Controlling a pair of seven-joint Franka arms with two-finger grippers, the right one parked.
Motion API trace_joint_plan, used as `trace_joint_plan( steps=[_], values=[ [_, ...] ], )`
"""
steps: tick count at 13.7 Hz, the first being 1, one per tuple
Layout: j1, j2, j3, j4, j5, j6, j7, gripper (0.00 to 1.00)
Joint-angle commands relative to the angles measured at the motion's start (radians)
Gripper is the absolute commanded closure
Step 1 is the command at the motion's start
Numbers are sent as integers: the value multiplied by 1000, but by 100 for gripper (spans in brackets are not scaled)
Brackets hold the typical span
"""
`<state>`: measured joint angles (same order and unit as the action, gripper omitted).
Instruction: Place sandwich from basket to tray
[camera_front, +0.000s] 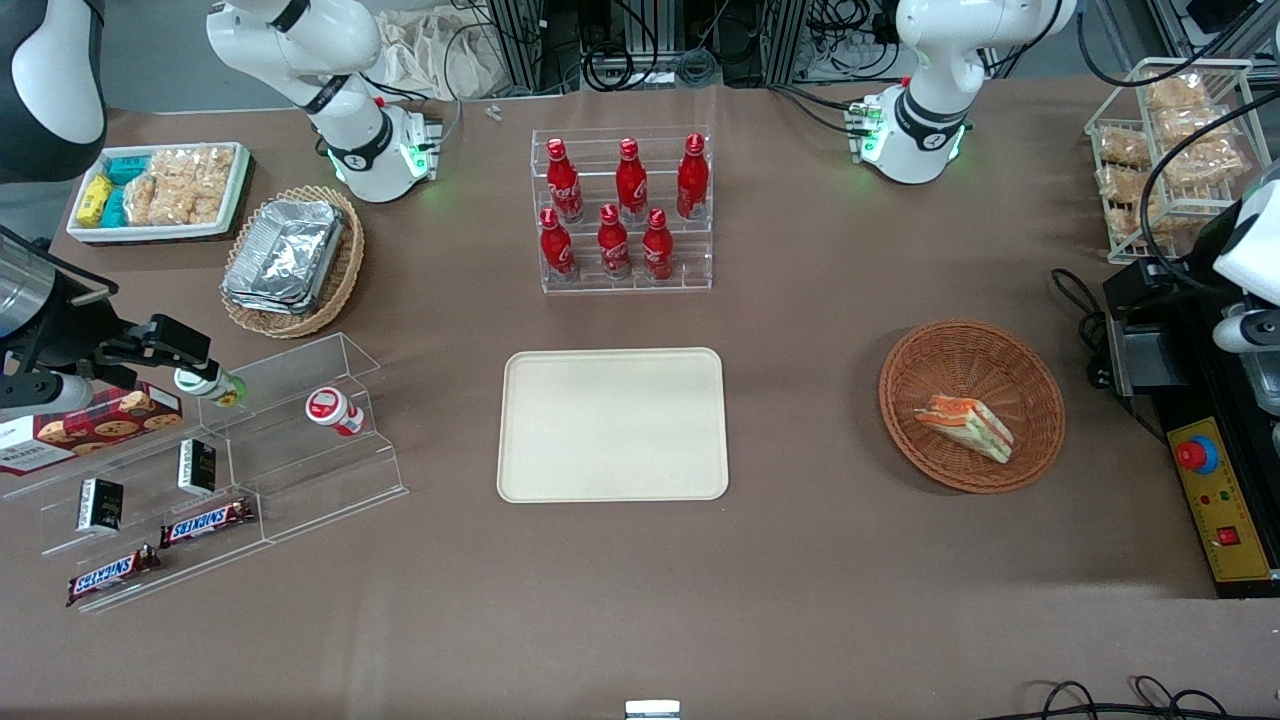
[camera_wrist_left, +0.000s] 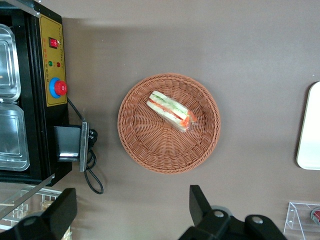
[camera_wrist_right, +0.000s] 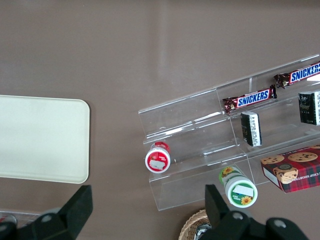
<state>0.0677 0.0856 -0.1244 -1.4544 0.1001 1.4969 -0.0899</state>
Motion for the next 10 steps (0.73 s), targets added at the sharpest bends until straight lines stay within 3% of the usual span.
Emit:
trace_joint_plan(
  steps=[1,10],
  values=[
    [3,-4,0,-50,-8,3,16,0],
    [4,-15,2,-368,4,301,-42,0]
  ],
)
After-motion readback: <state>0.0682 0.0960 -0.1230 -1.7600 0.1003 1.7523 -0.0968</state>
